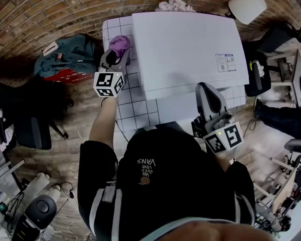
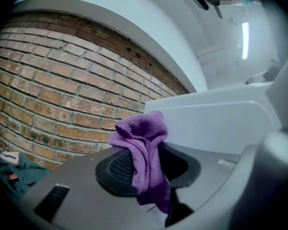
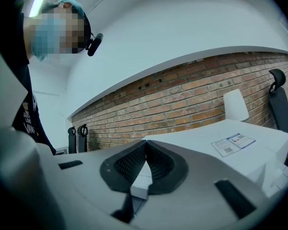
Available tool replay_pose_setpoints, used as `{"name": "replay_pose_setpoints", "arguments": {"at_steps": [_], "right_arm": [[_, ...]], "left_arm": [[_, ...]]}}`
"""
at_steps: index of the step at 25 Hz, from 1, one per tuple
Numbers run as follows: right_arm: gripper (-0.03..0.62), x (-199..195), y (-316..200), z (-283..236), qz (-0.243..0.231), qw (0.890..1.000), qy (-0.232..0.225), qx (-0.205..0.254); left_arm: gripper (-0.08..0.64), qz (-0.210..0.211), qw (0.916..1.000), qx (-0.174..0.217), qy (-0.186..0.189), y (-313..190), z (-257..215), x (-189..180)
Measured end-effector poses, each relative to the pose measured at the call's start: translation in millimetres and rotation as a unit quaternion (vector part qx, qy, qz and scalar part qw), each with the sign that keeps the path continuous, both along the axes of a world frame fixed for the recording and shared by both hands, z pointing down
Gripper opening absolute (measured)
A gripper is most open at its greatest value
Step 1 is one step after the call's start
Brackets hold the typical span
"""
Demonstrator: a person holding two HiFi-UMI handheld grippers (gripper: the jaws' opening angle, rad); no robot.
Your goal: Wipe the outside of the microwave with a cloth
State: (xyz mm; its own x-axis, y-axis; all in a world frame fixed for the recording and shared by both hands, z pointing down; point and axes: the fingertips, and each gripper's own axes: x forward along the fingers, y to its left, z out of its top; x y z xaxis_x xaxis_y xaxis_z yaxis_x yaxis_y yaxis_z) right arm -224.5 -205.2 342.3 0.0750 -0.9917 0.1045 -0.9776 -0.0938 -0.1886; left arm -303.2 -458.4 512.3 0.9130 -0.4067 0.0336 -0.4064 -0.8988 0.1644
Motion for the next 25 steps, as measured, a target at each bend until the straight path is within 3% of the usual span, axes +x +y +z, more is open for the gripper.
{"name": "replay_pose_setpoints", "arguments": {"at_steps": [8, 14, 20, 25], "right_arm": [[-0.003, -46.8, 11.7, 3.4, -0.017, 1.000, -0.010, 0.005], [-0.003, -73.1, 22.6, 7.9, -0.020, 1.000, -0.012, 0.001], [-0.003, -73.2, 29.3, 8.6, -0.009, 1.000, -0.008, -0.002], [-0.003, -57.5, 28.1, 6.0, 0.004, 1.000, -0.004, -0.003]], "left_arm": [[0.133, 0.038, 0.9989, -0.024, -0.011, 105.7, 23.3, -59.6], [0.133, 0.061, 0.9969, -0.047, -0.020, 169.2, 45.0, -81.2], [0.133, 0.072, 0.9936, -0.085, -0.019, 192.3, 63.4, -77.9], [0.133, 0.055, 0.9942, -0.092, -0.008, 169.3, 66.3, -64.2]]}}
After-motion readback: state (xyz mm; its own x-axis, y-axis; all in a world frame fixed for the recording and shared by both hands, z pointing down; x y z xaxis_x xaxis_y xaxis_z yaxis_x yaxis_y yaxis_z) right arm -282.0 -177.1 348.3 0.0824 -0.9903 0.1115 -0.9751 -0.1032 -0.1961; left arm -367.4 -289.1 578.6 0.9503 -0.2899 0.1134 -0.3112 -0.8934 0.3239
